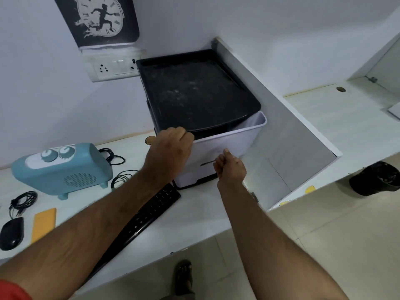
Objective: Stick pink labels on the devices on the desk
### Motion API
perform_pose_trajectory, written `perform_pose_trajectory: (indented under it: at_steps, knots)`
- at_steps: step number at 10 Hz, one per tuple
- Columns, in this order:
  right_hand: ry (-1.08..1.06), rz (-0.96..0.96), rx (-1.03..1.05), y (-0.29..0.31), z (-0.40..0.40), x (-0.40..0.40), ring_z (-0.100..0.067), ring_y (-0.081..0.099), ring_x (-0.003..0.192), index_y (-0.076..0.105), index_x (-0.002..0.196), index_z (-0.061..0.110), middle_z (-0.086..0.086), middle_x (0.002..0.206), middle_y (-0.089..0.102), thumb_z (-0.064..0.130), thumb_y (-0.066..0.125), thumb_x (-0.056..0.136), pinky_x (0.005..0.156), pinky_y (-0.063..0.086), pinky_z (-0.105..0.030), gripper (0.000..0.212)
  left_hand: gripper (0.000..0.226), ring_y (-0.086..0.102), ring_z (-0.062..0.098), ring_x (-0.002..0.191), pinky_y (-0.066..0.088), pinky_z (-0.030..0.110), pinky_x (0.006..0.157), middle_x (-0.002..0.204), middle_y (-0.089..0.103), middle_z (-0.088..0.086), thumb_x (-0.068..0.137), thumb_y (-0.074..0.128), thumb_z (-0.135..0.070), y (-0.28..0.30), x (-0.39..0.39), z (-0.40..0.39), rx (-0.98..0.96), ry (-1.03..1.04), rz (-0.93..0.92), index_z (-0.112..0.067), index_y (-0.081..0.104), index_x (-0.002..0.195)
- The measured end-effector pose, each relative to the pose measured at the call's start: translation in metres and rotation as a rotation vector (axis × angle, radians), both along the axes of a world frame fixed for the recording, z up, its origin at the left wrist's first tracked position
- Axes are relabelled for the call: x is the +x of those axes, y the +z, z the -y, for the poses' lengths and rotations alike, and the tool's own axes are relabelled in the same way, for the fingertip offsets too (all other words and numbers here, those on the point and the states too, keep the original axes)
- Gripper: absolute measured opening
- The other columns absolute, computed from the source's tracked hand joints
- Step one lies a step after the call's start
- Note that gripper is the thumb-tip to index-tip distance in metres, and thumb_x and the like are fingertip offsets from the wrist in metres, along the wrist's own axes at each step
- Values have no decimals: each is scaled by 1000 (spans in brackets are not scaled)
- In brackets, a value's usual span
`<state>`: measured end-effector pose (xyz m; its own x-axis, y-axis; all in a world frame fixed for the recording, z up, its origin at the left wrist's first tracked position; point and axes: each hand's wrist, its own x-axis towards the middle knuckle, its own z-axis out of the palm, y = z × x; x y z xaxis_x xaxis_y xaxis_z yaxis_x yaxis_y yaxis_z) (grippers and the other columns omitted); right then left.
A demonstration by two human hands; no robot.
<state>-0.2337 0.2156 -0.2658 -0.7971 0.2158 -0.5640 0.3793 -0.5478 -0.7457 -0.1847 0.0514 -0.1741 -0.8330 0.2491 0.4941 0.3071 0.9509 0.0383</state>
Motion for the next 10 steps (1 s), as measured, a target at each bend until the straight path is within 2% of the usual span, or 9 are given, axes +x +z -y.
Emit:
perform_pose_trajectory:
  at_steps: [1,2,3,4,6,7,8,9,10]
  knots:
    - [35,-26,15,9,6,-15,-15,60,56,64,91,4,-6,68,61,14,70,92,54,53,-23,12,15,43,15,63,39,28,55,71,51,4,91,60,-17,-1,-6,10,40,96,-4,-12,53,79]
    - [45,-48,15,20,16,-28,-15,54,51,61,88,3,-5,64,55,6,69,92,50,51,-22,9,15,39,14,68,35,26,58,75,51,5,90,61,-20,-3,-16,20,89,163,-42,-13,51,81]
    - [37,-44,12,20,21,-33,-14,57,50,64,91,4,-6,67,59,6,71,90,53,54,-23,7,13,42,17,71,42,29,60,80,52,7,89,61,-18,-5,-23,21,63,150,-52,-12,51,85]
    - [45,-21,2,17,25,-31,-14,60,52,66,96,5,-6,73,63,9,73,89,58,56,-25,10,9,47,20,73,50,35,63,82,53,8,89,60,-13,-5,-26,20,24,136,-54,-11,52,89]
    - [159,-13,7,29,29,-13,-11,56,53,62,88,14,-1,68,58,22,64,96,59,54,-26,12,9,46,20,69,44,32,59,79,54,8,92,53,-14,-5,-19,20,47,110,-74,-10,55,85]
    - [199,-7,22,41,29,9,-11,63,62,67,99,13,-1,75,66,23,63,97,68,58,-27,11,13,49,22,71,45,35,61,80,55,9,93,50,-18,-2,-1,21,37,120,-75,-9,56,86]
    - [278,-100,38,62,27,40,-14,69,79,66,107,17,-2,92,71,20,57,99,74,58,-29,12,13,54,27,74,47,40,65,83,58,10,90,52,-19,6,33,22,193,196,2,-8,59,88]
    - [351,-191,26,79,29,67,-17,70,88,65,113,16,-5,102,72,21,54,101,76,59,-29,18,13,61,22,75,51,39,69,83,63,4,90,52,-23,22,70,22,412,267,51,-13,61,86]
    - [439,-292,46,112,41,105,-18,69,87,64,113,14,-5,99,71,20,53,101,68,55,-26,18,16,66,6,70,54,26,68,83,70,0,92,55,-23,58,119,32,892,355,57,-15,69,89]
